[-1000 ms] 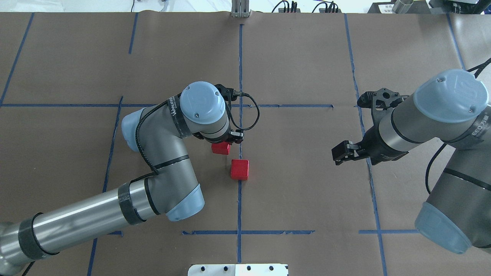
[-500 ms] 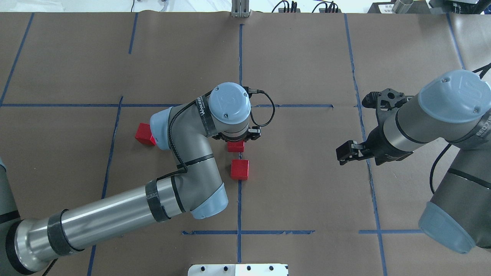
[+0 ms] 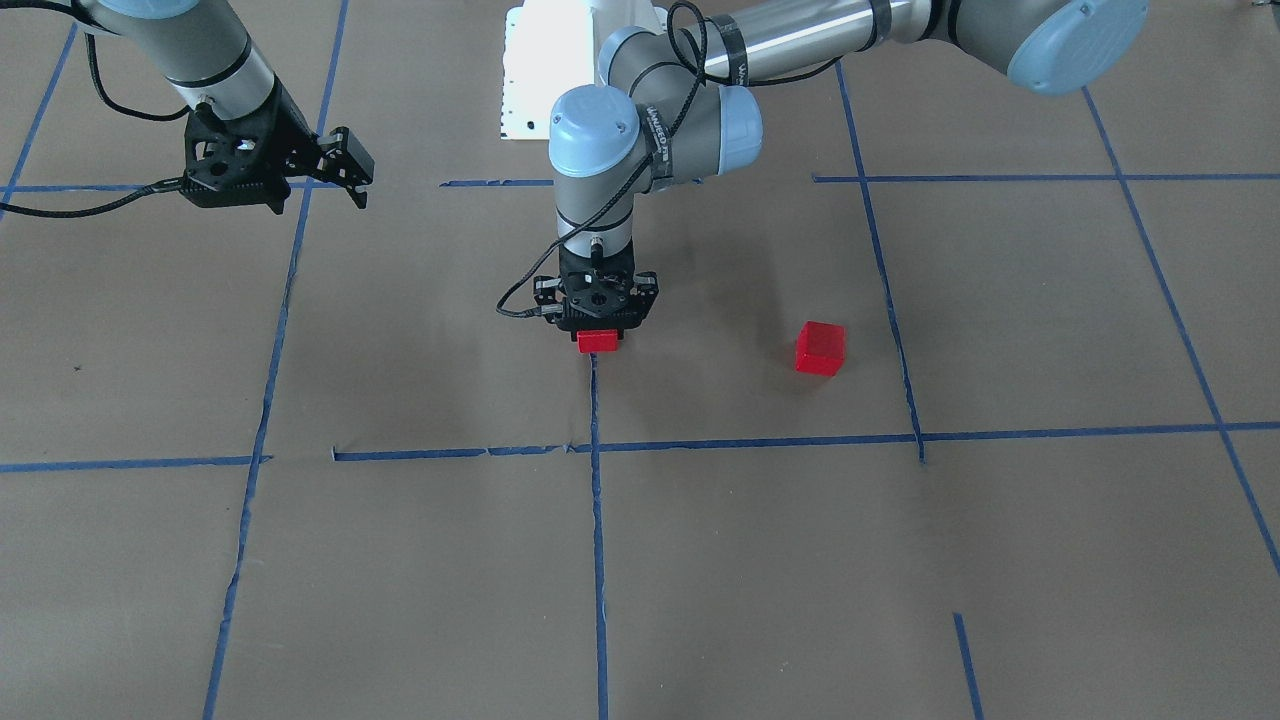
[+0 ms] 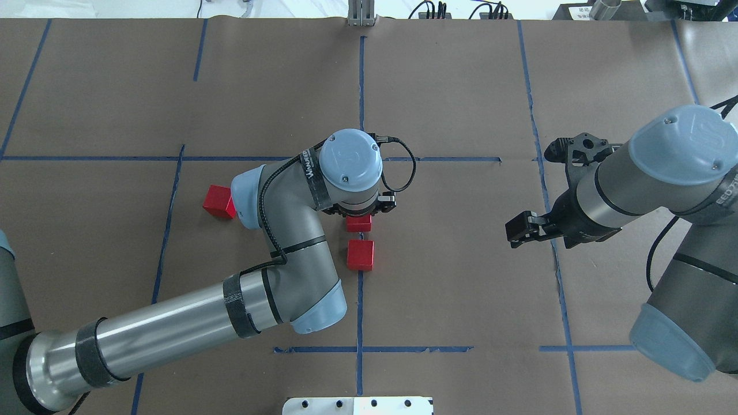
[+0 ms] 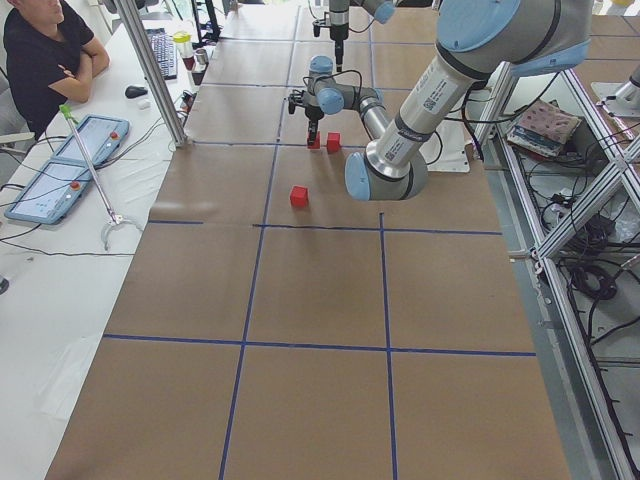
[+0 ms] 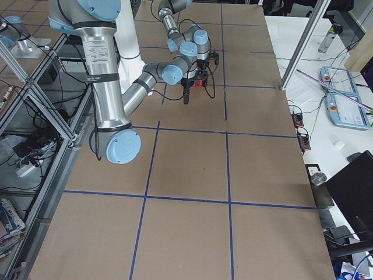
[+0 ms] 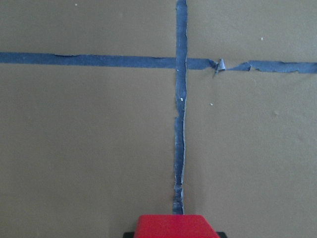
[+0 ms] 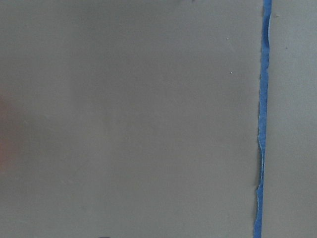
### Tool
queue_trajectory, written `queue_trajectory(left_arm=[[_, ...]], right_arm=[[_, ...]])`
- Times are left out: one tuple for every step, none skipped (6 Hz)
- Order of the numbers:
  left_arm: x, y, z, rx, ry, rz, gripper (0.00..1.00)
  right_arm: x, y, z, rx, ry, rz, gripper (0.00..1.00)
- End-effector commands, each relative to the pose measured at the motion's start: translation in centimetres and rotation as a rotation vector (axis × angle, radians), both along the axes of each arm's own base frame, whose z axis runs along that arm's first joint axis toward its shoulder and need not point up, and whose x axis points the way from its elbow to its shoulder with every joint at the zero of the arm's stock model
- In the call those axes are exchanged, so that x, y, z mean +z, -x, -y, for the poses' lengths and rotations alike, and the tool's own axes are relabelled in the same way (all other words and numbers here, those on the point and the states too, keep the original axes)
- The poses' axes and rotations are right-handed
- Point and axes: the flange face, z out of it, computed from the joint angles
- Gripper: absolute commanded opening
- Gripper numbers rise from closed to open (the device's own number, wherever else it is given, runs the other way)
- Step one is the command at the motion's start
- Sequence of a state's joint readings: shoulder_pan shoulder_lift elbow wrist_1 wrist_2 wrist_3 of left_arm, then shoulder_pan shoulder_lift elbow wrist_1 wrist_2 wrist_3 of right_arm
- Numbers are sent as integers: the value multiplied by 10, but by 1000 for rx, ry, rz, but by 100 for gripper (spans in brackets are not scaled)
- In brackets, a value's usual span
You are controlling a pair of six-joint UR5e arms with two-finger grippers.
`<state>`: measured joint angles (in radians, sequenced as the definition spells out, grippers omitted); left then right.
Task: Form red blocks into L shape at center
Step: 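Carry the cube with the left gripper and set it beyond the center cube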
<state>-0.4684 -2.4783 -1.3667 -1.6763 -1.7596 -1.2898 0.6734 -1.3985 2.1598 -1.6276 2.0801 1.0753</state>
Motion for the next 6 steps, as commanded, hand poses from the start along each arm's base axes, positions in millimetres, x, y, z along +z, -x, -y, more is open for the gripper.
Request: queue_trajectory(left_arm=[[0, -1, -3, 1, 3, 0, 0], [-2, 1, -5, 3, 0, -5, 0], [-6, 3, -7, 4, -4, -12, 0], [-2, -1, -13, 13, -2, -8, 0], [-1, -3, -19, 16, 3, -11, 0], [2, -4, -21, 17, 7, -8, 0]], right_arm=[[2, 1, 0, -1, 4, -5, 100], [3, 0, 0, 0, 4, -5, 100], [3, 0, 0, 0, 4, -5, 100], [3, 0, 0, 0, 4, -5, 100], [4, 1, 0, -1, 5, -6, 100], [2, 0, 0, 0, 3, -4, 100]])
